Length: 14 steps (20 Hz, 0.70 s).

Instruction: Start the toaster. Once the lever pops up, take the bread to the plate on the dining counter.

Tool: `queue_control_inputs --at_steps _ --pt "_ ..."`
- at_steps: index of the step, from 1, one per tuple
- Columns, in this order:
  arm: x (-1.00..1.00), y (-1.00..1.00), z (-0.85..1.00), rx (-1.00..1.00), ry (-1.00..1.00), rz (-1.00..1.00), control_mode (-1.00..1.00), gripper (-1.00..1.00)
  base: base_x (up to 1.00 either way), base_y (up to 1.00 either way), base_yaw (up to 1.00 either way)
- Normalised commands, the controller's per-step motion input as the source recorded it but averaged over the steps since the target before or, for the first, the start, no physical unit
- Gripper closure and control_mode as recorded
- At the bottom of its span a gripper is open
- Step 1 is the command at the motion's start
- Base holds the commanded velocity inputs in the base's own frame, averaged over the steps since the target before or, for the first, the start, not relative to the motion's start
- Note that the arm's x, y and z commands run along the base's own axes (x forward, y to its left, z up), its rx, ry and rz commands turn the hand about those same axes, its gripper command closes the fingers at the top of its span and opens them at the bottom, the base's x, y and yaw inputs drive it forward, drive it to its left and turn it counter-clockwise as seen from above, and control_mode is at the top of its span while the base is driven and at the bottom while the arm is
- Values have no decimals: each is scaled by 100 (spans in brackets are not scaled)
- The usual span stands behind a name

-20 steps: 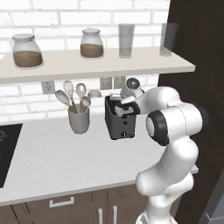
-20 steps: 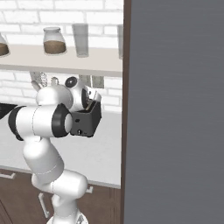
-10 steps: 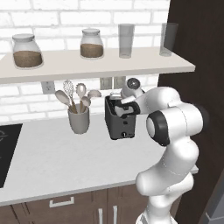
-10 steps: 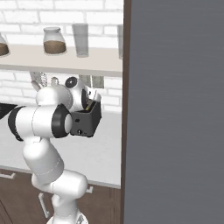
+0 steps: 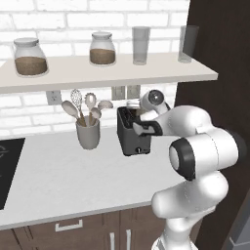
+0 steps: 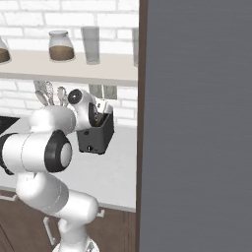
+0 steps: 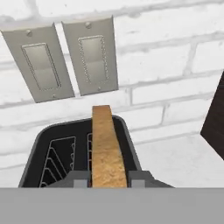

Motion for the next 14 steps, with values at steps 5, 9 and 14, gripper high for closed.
queue_control_inputs --at_steps 5,9,14 --pt "-47 -1 62 0 -23 -4 -100 100 0 0 0" --pt "-46 0 65 0 -16 -2 -100 100 0 0 0" --pt "-51 0 67 2 -5 0 -100 100 0 0 0"
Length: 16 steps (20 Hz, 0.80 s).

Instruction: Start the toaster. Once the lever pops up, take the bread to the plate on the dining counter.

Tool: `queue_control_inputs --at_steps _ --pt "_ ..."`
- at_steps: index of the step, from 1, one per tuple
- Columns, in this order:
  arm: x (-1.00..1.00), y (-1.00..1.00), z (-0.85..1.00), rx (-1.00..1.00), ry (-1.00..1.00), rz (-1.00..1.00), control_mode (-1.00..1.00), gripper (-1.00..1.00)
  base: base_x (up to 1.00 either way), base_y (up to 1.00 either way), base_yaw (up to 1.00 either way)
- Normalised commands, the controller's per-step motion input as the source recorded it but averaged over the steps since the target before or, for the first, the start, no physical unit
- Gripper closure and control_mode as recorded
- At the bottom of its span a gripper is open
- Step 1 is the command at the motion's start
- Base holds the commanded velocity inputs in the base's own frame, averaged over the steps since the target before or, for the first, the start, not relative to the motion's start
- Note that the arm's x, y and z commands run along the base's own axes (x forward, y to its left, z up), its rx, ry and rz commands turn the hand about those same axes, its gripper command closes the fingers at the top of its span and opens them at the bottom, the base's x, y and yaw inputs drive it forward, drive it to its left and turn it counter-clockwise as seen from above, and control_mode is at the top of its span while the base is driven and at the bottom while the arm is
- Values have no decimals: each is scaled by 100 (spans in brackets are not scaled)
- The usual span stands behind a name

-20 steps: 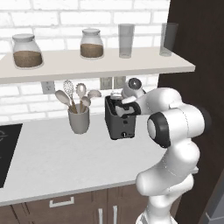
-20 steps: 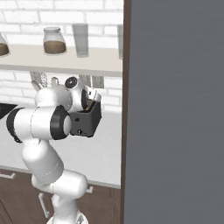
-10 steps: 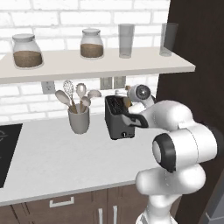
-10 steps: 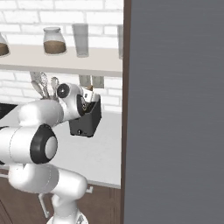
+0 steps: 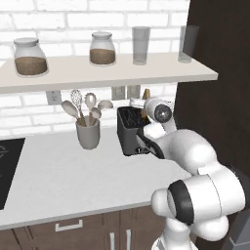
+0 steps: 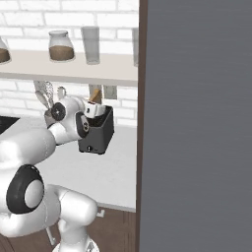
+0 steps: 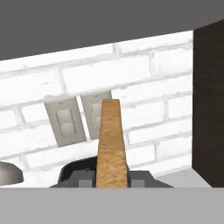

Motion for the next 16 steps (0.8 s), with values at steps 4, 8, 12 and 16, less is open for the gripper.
queue_control_inputs --at_steps 4,8,12,16 --pt "-65 0 43 4 2 0 -100 100 0 0 0" --pt "-83 0 55 5 7 -1 -100 100 0 0 0" --pt "-83 0 81 8 16 0 -100 100 0 0 0" --pt "-74 0 76 5 29 0 -100 100 0 0 0"
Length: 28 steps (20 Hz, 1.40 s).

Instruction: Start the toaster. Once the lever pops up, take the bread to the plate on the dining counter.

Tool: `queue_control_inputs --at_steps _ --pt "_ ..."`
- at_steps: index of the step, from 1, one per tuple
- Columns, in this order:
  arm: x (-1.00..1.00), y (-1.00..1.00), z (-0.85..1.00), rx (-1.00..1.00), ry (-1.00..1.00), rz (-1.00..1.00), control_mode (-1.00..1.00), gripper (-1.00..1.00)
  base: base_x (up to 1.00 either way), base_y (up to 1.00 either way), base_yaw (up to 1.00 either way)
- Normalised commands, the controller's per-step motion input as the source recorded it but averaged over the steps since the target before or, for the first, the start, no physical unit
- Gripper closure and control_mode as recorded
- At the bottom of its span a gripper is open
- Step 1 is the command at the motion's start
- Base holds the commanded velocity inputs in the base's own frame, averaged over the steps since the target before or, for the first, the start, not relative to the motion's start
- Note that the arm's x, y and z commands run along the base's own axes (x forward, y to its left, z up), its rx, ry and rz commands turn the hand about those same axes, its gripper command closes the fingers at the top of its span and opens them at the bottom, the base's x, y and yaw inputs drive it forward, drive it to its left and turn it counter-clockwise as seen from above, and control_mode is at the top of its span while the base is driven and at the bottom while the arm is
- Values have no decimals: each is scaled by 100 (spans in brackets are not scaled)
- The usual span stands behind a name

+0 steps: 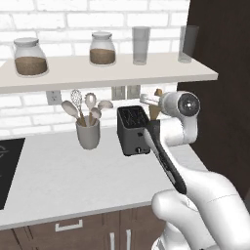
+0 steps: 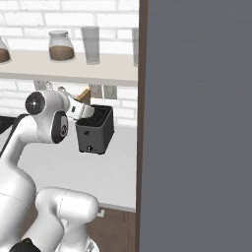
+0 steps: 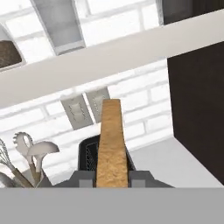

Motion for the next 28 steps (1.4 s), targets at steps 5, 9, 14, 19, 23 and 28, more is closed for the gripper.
queue_control_inputs --at_steps 5,9,14,19,23,28 --pt "-83 0 36 2 37 0 -100 100 0 0 0" --pt "-92 -2 4 1 36 0 -100 100 0 0 0" --pt "-87 -10 0 0 21 0 -100 100 0 0 0" --pt "-85 -12 15 0 -8 0 -100 100 0 0 0" --pt "-80 -7 17 0 -15 0 -100 100 0 0 0" --pt "-36 -3 12 0 -14 0 -100 100 0 0 0"
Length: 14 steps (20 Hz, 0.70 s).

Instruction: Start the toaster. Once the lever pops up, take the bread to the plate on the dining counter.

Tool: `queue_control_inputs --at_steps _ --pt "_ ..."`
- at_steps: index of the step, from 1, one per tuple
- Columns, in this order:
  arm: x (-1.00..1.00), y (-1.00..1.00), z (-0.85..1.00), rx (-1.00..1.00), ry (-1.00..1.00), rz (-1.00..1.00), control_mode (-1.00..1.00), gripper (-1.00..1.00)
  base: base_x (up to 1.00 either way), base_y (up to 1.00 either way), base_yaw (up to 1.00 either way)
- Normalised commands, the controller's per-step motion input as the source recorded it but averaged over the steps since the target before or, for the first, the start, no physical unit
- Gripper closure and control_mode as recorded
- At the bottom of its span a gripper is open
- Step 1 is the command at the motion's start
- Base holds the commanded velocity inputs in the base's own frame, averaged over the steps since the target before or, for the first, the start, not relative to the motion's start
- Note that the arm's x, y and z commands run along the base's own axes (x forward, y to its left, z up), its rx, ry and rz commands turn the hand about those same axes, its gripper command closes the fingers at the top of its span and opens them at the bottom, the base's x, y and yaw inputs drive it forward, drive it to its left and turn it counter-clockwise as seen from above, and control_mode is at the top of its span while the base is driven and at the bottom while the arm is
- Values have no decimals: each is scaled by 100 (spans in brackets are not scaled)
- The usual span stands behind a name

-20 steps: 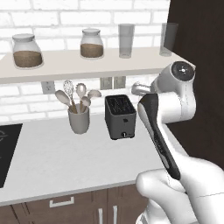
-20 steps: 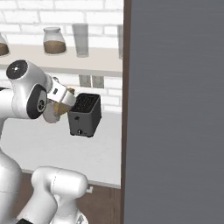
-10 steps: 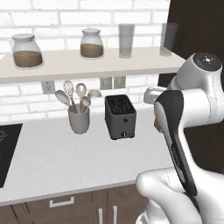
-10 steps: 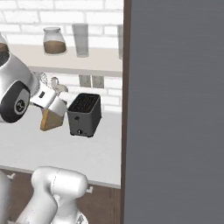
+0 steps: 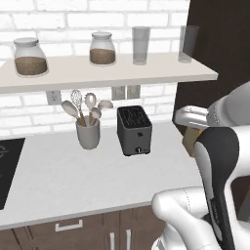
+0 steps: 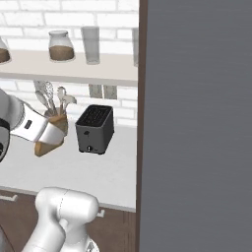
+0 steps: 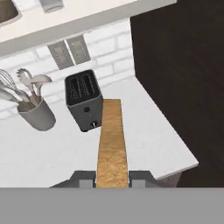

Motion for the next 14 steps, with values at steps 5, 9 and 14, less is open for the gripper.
queue_control_inputs --at_steps 5,9,14 --pt "-4 0 12 0 -12 0 100 100 -5 0 0" --pt "0 0 0 0 0 0 100 100 -67 8 0" --pt "0 0 0 0 0 0 100 100 -100 27 0"
